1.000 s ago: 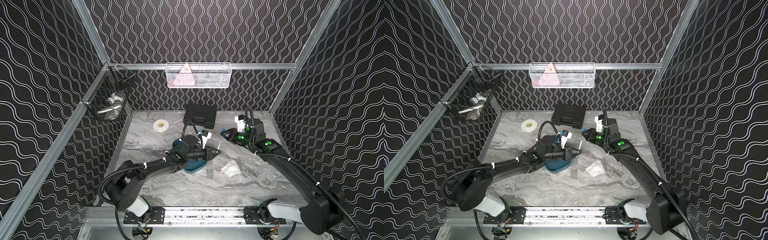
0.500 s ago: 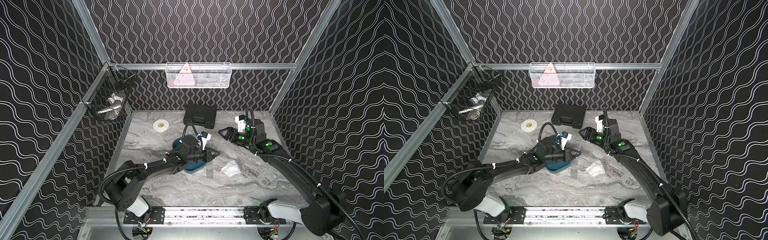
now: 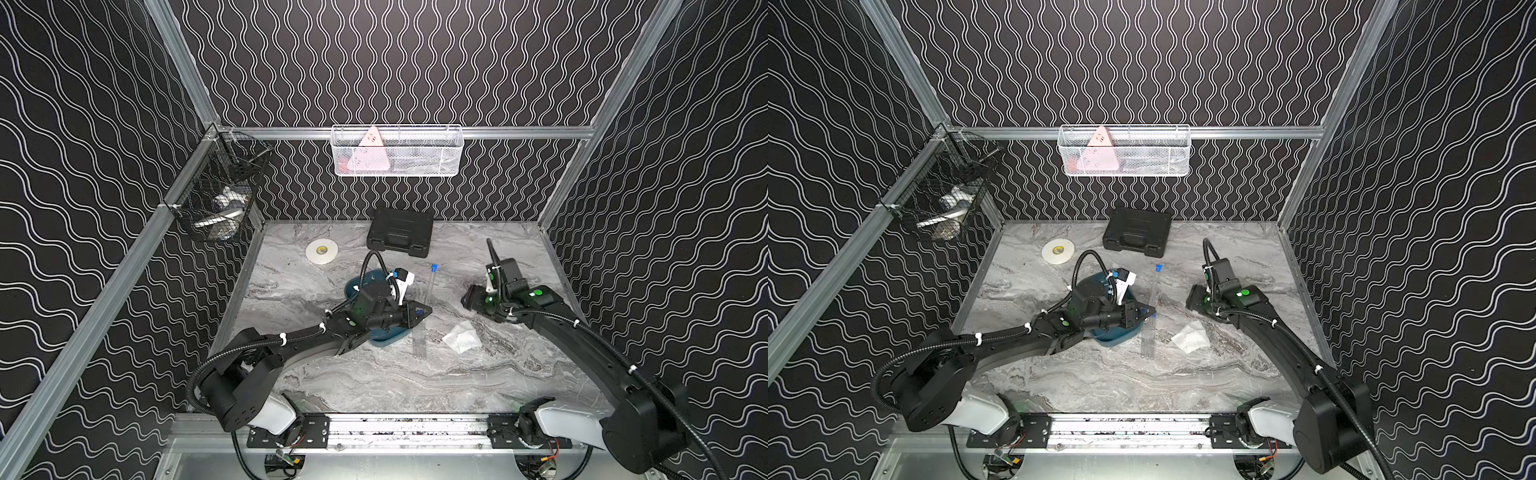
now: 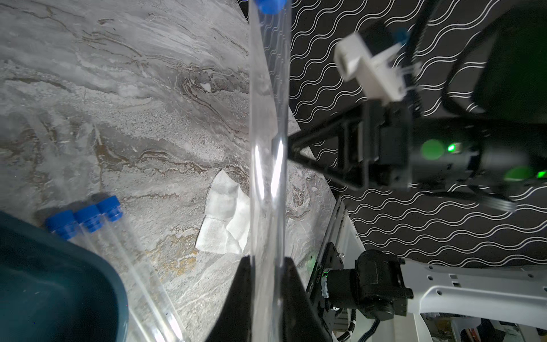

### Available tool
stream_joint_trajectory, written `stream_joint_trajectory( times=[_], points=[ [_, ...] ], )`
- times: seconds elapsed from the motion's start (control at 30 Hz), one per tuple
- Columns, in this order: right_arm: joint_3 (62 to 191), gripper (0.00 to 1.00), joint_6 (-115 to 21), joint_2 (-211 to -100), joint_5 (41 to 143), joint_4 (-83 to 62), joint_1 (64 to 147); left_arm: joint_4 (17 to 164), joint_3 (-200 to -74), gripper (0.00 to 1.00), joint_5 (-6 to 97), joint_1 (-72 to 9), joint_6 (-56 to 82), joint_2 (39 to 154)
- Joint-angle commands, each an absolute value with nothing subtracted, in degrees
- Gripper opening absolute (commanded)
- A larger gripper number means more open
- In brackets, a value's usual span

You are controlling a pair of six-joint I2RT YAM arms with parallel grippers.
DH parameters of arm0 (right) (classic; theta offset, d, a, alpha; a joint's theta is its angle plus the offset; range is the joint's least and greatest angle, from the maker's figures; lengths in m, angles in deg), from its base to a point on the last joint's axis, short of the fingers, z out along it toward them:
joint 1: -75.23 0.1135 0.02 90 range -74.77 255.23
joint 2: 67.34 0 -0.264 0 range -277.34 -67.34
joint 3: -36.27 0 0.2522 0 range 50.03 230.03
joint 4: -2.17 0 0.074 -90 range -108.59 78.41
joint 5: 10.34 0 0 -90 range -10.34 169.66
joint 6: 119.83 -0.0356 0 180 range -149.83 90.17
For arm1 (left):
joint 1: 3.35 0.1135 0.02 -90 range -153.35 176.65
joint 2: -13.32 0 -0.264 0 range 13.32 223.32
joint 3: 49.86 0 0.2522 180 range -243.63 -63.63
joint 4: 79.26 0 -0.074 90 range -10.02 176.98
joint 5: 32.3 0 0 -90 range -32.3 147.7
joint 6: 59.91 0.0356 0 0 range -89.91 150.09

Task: Wipe the exteriors of test tubes
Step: Pick up the cleaning item at the center of the board.

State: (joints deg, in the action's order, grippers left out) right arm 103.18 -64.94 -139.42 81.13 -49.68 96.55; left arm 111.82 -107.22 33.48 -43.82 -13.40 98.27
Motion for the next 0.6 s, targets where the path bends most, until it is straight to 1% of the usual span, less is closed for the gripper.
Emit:
stream_joint_trajectory(
  times=[0.0, 0.17, 0.4, 0.57],
  points=[
    [99.68, 0.62, -67.09, -140.19, 79.63, -53.56, 96.65, 111.50, -106.97, 0.05, 33.14, -43.71, -12.88, 97.91],
    [97.54, 0.59, -67.64, -142.15, 80.27, -51.27, 96.76, 111.32, -107.05, 0.05, 32.47, -43.75, -12.89, 98.30],
    [99.66, 0.59, -66.79, -149.36, 79.53, -48.97, 98.36, 111.06, -107.20, 0.05, 31.30, -43.69, -12.73, 98.58],
    [100.01, 0.57, -66.38, -152.50, 79.24, -47.46, 98.77, 110.71, -106.71, 0.05, 31.27, -43.74, -12.67, 97.96]
  ],
)
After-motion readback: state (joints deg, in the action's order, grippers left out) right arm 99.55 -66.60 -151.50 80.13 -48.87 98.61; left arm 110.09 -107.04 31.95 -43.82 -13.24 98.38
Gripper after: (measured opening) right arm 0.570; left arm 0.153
